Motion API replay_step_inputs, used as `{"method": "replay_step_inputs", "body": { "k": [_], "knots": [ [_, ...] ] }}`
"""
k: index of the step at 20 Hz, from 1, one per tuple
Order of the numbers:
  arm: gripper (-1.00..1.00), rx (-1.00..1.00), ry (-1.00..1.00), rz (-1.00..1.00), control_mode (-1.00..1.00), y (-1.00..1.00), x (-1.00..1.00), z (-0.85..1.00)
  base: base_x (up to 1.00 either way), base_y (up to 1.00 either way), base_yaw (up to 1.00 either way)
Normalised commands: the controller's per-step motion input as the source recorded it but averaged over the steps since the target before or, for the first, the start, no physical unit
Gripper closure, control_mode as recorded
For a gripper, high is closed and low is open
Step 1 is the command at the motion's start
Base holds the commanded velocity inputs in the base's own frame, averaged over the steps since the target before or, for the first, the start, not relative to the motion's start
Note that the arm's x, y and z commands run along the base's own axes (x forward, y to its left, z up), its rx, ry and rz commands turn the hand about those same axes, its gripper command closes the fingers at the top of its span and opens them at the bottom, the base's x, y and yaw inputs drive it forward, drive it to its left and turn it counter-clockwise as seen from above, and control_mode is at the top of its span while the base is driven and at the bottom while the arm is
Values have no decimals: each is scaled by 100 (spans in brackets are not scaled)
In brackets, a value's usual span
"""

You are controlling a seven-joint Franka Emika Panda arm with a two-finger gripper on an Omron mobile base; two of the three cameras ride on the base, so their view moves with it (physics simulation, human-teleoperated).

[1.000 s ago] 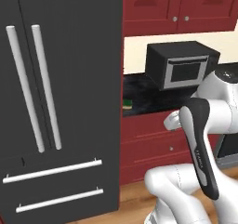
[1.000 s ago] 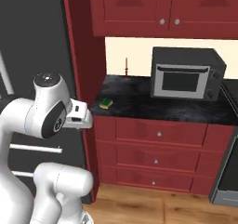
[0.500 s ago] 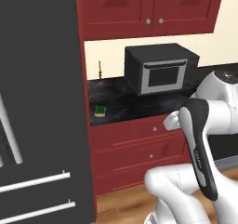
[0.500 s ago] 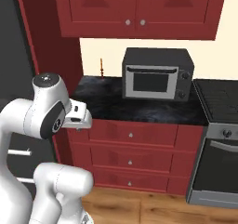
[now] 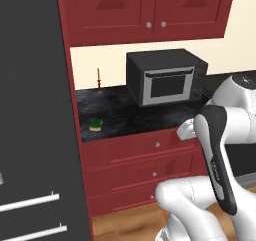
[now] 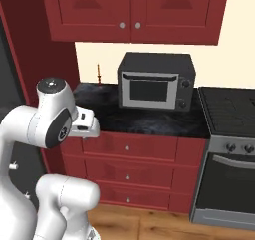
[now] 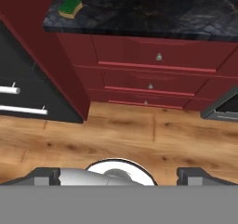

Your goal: Place the sponge inside the microwave to prepare for sanitizing.

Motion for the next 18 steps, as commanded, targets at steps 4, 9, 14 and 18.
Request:
{"method": "replay_step_inputs", "body": {
  "k": [4, 9, 14, 18],
  "knots": [
    [-100, 0, 0, 0, 100, 0, 0, 0, 74, -2, 13],
    [-100, 0, 0, 0, 100, 0, 0, 0, 49, -4, 21],
    [-100, 0, 0, 0, 100, 0, 0, 0, 30, -17, 23],
    [-100, 0, 0, 0, 100, 0, 0, 0, 10, -43, 12]
  ]
}}
